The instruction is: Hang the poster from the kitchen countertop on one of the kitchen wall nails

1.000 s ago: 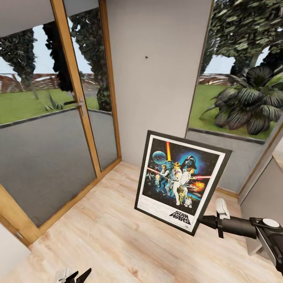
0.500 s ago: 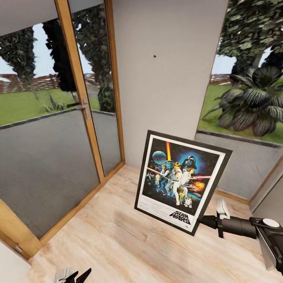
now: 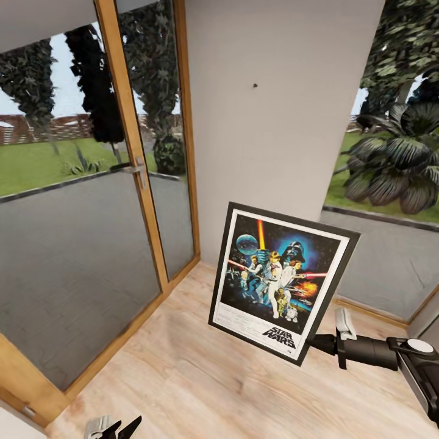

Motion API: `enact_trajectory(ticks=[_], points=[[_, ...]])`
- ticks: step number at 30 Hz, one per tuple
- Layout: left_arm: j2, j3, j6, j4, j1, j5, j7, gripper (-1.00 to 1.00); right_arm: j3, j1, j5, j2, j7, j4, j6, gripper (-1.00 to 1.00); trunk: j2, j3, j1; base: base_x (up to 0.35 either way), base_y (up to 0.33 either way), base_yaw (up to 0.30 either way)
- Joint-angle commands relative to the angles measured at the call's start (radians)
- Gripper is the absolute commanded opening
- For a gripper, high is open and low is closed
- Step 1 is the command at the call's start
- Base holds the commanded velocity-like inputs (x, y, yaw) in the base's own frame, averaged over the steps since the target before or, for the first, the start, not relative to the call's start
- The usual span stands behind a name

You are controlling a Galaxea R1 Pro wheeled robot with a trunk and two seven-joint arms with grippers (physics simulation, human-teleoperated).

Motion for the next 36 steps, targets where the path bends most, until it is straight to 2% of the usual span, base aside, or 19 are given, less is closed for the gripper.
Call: enact_trajectory(ticks=[1, 12, 25, 36], points=[[0.0, -0.008, -0.006, 0.001, -0.001, 0.007, -0.002, 1.0, 0.0, -0.001, -0.003, 0.0, 0.005, 0.0, 0.013, -1.0, -0.002, -0.002, 0.001, 0.267, 0.26, -0.066], [0.0, -0.008, -0.006, 0.0, -0.001, 0.007, -0.002, 1.0, 0.0, -0.001, -0.003, 0.0, 0.005, 0.0, 0.013, -1.0, -0.002, -0.002, 0.001, 0.257, 0.253, -0.219], [0.002, -0.008, -0.007, 0.0, -0.001, 0.007, -0.002, 1.0, 0.0, -0.001, -0.003, 0.0, 0.005, 0.0, 0.013, -1.0, -0.002, -0.002, 0.001, 0.044, 0.04, -0.292], [0.002, -0.008, -0.006, -0.001, -0.001, 0.006, -0.002, 1.0, 0.0, -0.001, -0.003, 0.0, 0.005, 0.0, 0.013, -1.0, -0.002, -0.002, 0.001, 0.219, 0.242, -0.045]])
